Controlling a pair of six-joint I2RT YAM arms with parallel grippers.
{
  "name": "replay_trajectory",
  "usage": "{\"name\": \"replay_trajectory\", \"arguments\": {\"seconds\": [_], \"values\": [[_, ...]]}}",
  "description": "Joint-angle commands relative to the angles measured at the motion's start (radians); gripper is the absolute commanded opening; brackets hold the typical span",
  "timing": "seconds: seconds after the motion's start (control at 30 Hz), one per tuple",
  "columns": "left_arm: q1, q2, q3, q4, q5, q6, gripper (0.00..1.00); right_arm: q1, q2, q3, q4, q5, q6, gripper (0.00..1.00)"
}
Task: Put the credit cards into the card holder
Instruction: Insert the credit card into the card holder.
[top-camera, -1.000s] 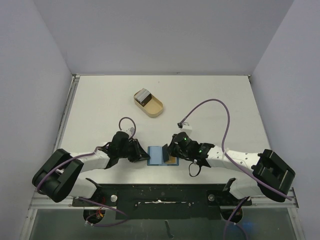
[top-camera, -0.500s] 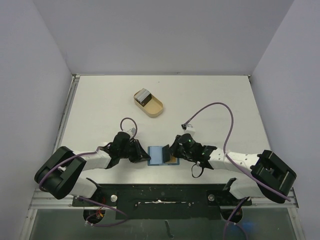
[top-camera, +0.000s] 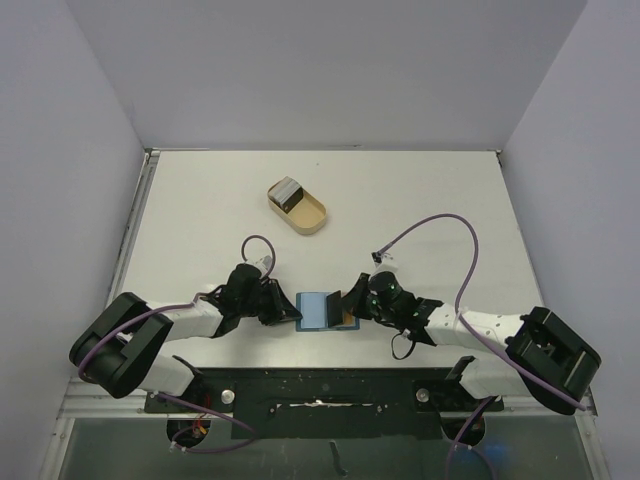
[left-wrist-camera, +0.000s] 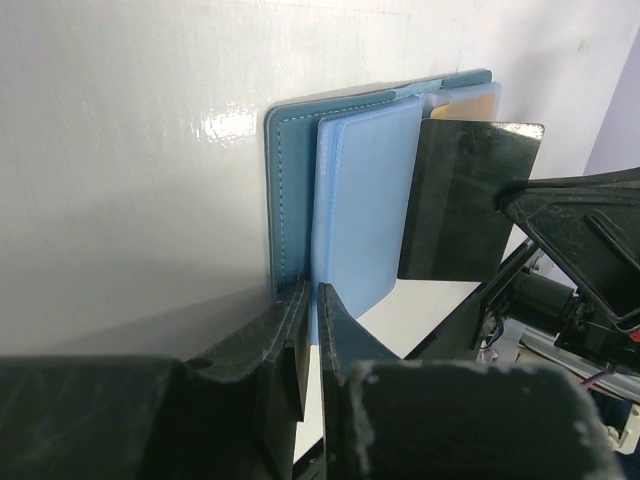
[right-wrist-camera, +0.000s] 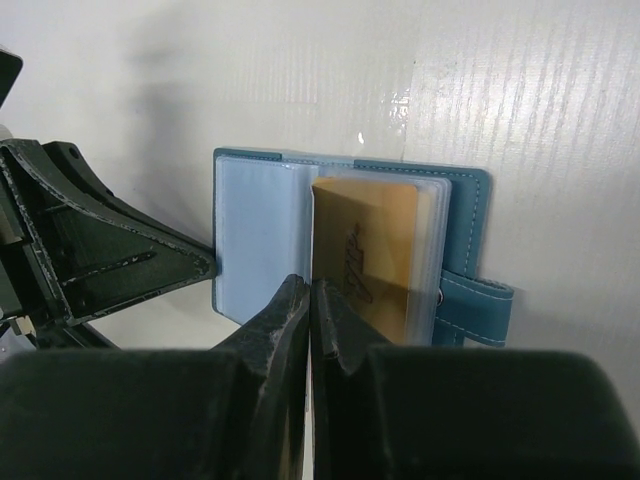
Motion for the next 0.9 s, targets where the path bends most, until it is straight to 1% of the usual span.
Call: {"name": "replay_trajectory", "arguments": {"seconds": [0.0, 0.5, 0.87], "values": [[-0.012, 0.006, 0.013, 0.01, -0.021, 0.021, 0.08, -0.007, -0.024, -0.005, 0.092, -0.019, 0.002, 0.0], [-0.012, -0.002, 0.017, -0.006, -0.026, 0.026, 0.08, -0.014, 0.002, -0.014, 0.125, -0.028, 0.003, 0.0], [-0.011, -0.004, 0.018, -0.009, -0.027, 0.027, 0.08, -0.02, 0.013, -0.023, 0.117, -0.025, 0.013, 0.0]]}}
